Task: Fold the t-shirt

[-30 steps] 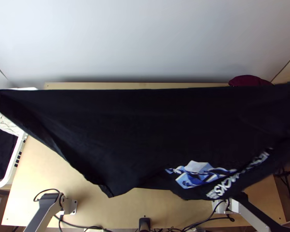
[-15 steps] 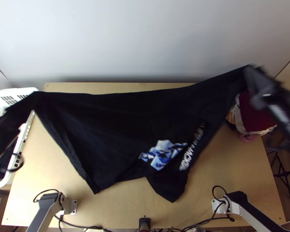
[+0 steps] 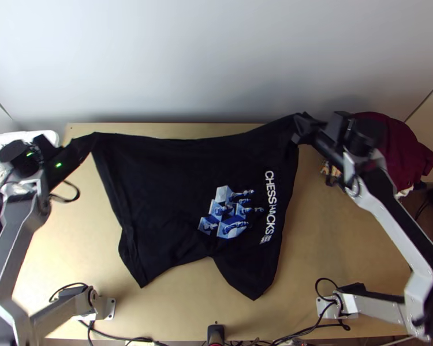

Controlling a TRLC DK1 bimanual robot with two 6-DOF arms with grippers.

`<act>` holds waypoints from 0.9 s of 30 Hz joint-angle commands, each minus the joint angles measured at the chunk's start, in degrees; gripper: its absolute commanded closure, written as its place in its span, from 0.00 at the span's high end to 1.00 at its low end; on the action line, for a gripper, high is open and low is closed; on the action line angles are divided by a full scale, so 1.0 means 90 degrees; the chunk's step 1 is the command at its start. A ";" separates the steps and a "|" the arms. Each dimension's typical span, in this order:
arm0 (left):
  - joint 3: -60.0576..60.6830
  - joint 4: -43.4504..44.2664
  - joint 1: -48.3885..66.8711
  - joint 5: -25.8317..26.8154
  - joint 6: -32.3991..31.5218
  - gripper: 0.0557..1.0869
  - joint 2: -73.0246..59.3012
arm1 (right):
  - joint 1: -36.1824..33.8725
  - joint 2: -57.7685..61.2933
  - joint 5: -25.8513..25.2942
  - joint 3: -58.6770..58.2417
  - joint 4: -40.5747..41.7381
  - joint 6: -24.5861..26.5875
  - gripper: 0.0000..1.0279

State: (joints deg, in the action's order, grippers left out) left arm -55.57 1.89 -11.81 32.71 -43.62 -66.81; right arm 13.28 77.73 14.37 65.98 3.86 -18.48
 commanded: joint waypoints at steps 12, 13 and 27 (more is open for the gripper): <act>-0.0945 0.1450 -0.0045 -0.0607 0.0413 0.04 -0.4403 | -0.0323 0.3072 -0.0239 0.0707 0.1515 0.0227 0.03; -0.1179 0.1391 -0.0035 -0.0656 0.0393 0.04 -0.4579 | -0.0382 0.3287 -0.0259 0.0902 0.1515 0.0227 0.03; -0.3718 0.0679 0.0053 -0.1095 0.0325 0.04 -0.6161 | -0.0518 0.5455 -0.0757 0.3548 0.1495 0.0198 0.03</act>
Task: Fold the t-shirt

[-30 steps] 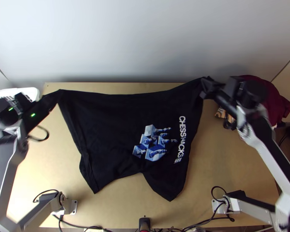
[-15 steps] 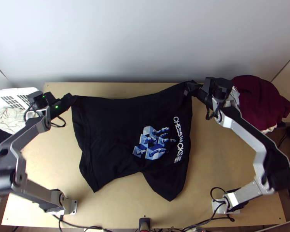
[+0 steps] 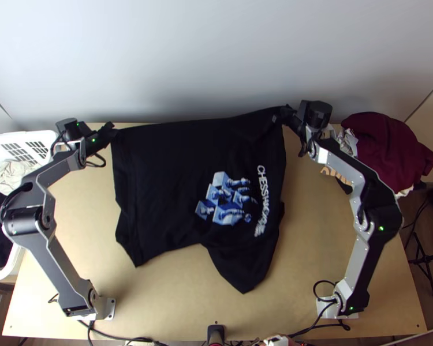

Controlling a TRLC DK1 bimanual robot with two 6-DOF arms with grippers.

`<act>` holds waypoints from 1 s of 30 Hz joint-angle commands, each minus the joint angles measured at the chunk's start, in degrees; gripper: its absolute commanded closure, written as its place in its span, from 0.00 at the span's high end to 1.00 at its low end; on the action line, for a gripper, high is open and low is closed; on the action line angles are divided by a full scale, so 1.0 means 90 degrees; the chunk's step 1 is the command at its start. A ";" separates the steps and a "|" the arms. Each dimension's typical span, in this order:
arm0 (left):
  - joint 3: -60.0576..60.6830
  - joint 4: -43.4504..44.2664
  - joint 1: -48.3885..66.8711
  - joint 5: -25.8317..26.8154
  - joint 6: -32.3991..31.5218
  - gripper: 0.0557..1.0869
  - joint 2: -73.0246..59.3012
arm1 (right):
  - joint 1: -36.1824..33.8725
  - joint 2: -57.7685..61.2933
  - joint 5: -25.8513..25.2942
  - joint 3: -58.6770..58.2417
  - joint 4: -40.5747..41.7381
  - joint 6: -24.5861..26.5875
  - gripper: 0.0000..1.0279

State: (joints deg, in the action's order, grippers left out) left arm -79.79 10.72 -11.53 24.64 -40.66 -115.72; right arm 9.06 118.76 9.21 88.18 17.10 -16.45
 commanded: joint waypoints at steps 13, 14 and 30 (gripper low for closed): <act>-0.2131 -0.1611 -0.0018 -0.0277 0.0553 0.04 -0.1361 | 0.0136 0.0994 -0.0369 0.1413 -0.0953 0.0050 0.03; -0.2033 -0.1836 0.0099 -0.0267 0.0749 0.04 -0.1263 | 0.0243 0.0760 -0.0369 0.1091 -0.0943 0.0158 0.03; 0.0281 -0.2060 0.0519 0.0123 0.1052 0.04 0.0534 | 0.0849 -0.1477 -0.0369 -0.1810 -0.1461 0.0519 0.03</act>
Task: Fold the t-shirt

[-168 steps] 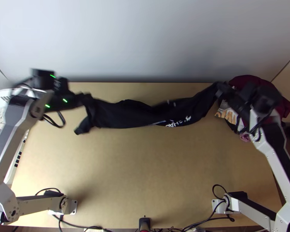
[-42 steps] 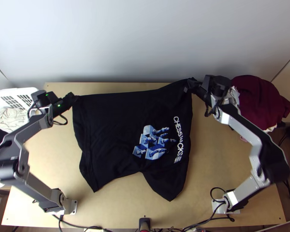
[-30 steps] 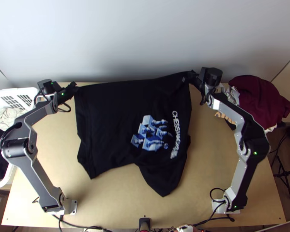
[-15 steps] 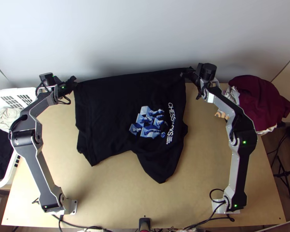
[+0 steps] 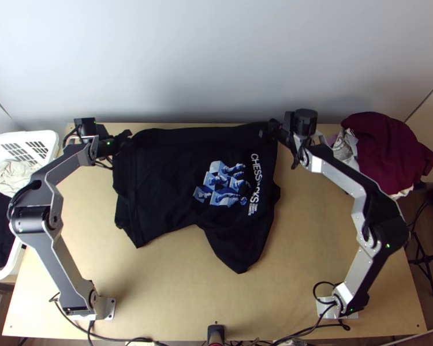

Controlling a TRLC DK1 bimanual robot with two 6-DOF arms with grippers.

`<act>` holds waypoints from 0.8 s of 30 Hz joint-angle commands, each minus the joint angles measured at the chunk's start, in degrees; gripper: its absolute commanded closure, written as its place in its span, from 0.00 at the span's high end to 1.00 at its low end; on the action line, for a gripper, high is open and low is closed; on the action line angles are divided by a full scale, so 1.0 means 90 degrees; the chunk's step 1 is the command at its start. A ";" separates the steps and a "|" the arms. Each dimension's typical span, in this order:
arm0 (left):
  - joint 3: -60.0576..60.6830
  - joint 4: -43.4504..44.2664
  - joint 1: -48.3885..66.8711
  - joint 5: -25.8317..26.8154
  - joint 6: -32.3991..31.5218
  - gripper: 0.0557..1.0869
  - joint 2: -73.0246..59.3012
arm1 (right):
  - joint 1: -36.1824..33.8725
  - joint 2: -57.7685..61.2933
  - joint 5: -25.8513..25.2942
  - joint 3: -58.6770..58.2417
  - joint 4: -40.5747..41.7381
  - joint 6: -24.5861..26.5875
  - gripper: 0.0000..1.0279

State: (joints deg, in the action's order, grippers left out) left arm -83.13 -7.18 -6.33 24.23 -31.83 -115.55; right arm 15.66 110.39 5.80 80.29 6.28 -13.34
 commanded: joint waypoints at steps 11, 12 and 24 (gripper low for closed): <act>0.0946 -0.0394 -0.0889 0.0326 0.0656 0.04 0.0700 | 0.0145 -0.0332 0.0215 -0.1607 -0.0737 0.0467 0.03; 0.0936 -0.0452 -0.0977 0.0394 0.0656 0.04 0.0739 | 0.0145 -0.0420 0.0224 -0.1665 -0.0786 0.0467 0.03; 0.1356 -0.0814 -0.1318 0.0775 0.0744 0.04 0.1032 | 0.0145 -0.1035 0.0410 -0.2437 -0.0815 0.0369 0.03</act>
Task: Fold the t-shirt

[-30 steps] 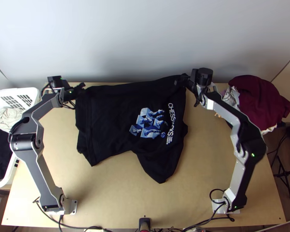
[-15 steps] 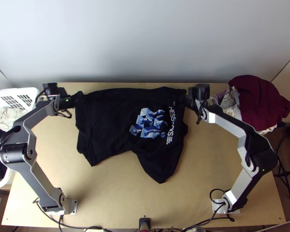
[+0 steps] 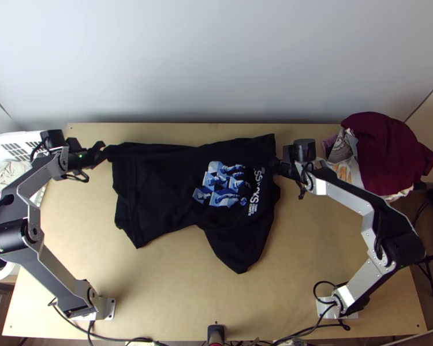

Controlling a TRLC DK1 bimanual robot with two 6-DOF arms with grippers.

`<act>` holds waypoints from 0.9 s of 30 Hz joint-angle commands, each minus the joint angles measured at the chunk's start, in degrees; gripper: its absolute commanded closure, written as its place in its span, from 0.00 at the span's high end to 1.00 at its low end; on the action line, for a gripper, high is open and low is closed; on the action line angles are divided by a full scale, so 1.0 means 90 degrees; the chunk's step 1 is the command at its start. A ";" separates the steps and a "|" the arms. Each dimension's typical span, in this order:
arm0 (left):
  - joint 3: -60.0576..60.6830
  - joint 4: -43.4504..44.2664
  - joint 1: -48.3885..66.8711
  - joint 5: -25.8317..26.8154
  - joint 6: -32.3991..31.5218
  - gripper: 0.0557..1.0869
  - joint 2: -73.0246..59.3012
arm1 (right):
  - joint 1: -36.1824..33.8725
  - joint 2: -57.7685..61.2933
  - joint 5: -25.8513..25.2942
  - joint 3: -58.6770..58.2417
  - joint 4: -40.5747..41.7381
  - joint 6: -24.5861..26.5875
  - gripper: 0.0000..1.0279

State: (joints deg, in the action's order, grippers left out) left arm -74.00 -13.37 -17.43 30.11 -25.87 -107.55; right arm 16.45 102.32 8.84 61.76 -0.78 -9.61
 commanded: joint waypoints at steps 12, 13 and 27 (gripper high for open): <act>0.1064 -0.0927 0.0560 0.0512 0.0423 0.20 0.0387 | 0.0292 0.0174 0.0238 -0.0573 -0.0041 -0.0124 0.11; 0.1034 -0.1083 0.0560 0.0639 0.0462 0.38 0.0407 | 0.0301 0.0047 0.0248 -0.0641 -0.0051 -0.0163 0.33; 0.1698 -0.2265 0.0091 0.1079 0.0980 0.95 0.2711 | -0.0089 -0.3625 0.0863 -0.1715 -0.1232 -0.0925 0.97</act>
State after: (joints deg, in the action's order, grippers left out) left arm -62.70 -29.56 -14.76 38.52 -19.42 -93.76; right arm 16.16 84.14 14.20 50.76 -3.66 -16.32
